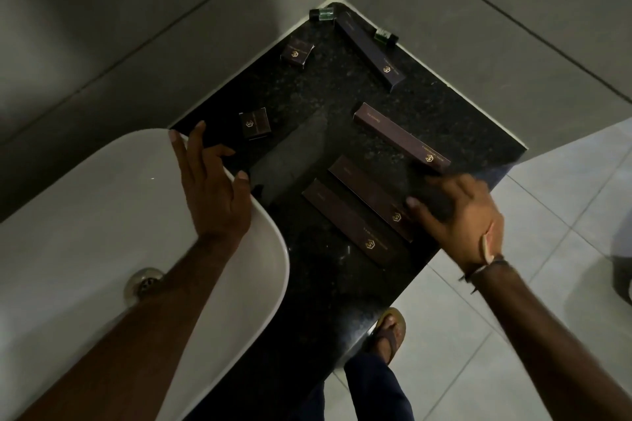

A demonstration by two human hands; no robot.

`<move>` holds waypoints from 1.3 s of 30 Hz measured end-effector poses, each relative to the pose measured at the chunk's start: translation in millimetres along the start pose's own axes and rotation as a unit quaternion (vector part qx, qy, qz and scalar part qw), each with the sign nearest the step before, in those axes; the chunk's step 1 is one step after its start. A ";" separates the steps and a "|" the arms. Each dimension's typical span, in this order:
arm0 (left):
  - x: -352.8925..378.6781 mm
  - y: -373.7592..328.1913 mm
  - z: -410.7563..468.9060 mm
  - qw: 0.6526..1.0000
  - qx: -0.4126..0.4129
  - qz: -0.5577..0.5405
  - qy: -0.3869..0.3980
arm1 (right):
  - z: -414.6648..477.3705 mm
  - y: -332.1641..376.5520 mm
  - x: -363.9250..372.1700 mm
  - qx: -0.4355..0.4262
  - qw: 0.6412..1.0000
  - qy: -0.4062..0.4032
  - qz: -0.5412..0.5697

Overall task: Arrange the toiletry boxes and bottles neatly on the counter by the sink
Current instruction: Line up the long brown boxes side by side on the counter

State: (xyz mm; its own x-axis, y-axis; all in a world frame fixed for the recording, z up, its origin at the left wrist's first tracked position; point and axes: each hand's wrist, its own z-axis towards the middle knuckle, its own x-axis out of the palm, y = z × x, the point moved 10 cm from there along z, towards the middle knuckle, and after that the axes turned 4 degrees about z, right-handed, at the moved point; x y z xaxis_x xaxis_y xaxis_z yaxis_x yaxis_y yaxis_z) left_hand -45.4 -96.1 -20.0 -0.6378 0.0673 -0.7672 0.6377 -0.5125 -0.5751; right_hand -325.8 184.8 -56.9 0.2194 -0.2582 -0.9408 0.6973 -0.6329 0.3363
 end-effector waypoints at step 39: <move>3.6 7.2 -0.3 1.000 0.002 -0.020 -0.014 | 72.4 -12.6 -3.8 0.057 0.996 0.007 0.067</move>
State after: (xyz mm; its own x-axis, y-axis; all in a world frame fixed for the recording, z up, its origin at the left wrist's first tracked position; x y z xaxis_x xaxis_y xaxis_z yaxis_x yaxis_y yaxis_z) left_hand -43.0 -99.3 -27.0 -0.6747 0.0635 -0.7354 0.6101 -0.5128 -0.6040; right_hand -384.8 140.9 -54.7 0.3148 -0.3363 -0.8876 0.5792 -0.6728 0.4603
